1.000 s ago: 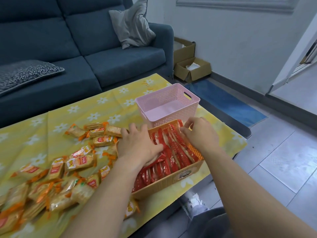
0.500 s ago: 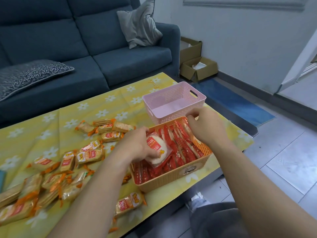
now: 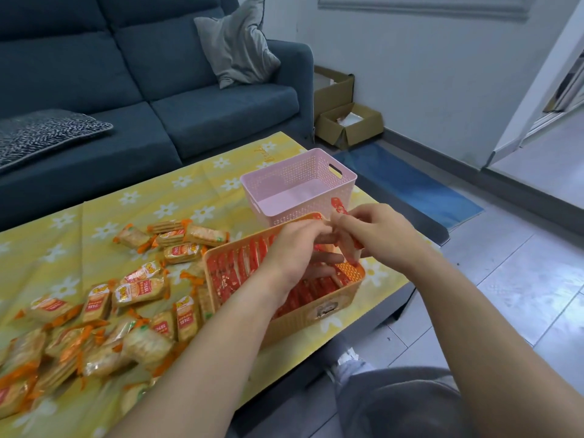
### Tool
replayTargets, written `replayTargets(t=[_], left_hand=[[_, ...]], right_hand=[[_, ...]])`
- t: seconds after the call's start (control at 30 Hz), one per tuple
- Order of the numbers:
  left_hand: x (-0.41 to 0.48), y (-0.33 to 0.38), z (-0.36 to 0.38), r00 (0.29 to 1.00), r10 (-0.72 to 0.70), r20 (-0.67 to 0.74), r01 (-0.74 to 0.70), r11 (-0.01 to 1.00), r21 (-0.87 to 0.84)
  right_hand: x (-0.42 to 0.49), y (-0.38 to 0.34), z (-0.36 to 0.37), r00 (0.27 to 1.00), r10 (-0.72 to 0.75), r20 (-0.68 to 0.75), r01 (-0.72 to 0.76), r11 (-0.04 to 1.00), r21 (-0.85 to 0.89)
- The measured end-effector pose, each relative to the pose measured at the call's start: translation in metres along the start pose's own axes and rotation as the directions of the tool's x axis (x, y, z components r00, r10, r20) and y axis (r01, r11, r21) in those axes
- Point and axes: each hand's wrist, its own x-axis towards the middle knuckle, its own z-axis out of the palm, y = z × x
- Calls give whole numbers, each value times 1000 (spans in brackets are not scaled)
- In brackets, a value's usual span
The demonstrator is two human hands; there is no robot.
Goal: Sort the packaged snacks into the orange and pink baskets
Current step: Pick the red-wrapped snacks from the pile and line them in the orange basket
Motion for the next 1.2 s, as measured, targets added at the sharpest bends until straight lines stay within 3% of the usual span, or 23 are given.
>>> replayTargets(t=[0.07, 0.1, 0.17, 0.2, 0.27, 0.43, 0.53, 0.6, 0.7, 0.8, 0.87, 0.97, 1.1, 1.2], left_hand=[[7, -9, -4, 999, 41, 12, -43, 987, 155], [11, -15, -7, 993, 115, 0, -108, 932, 345], [15, -25, -12, 962, 271, 34, -205, 633, 746], [15, -29, -12, 953, 293, 82, -219, 472, 854], [16, -36, -10, 957, 256, 136, -224, 356, 907], [21, -42, -8, 917, 370, 148, -277, 325, 904], [22, -40, -8, 900, 414, 139, -290, 329, 899], [22, -40, -10, 903, 405, 143, -305, 369, 878], [22, -41, -9, 902, 406, 145, -330, 435, 838], [25, -41, -9, 901, 432, 43, -320, 594, 738], [29, -42, -9, 897, 442, -1, -309, 629, 714], [33, -47, -5, 923, 384, 34, -258, 548, 796], [39, -44, -1, 918, 370, 145, -249, 250, 936], [43, -43, 4, 960, 216, 180, -221, 187, 957]], right_hand=[[2, 5, -1, 999, 38, 9, -38, 999, -11], [3, 7, 0, 998, 60, 23, -60, 998, -12], [5, 10, 3, 995, 85, 46, -81, 993, -85], [6, 10, 3, 995, 88, 44, -81, 986, -146], [8, 10, 3, 995, 101, 27, -92, 971, -221], [9, 13, -2, 995, 78, -61, -95, 935, -343], [14, 15, 7, 995, 98, 4, -87, 894, -439], [19, 18, 14, 989, 134, 57, -94, 886, -455], [24, 22, 15, 989, 141, 34, -123, 940, -318], [24, 28, 13, 993, 118, -25, -120, 957, -264], [22, 30, 16, 992, 124, -16, -123, 948, -292], [26, 36, 24, 984, 176, -17, -172, 932, -318], [33, 48, 32, 963, 268, 30, -243, 910, -336], [34, 51, 36, 961, 270, 54, -234, 905, -355]])
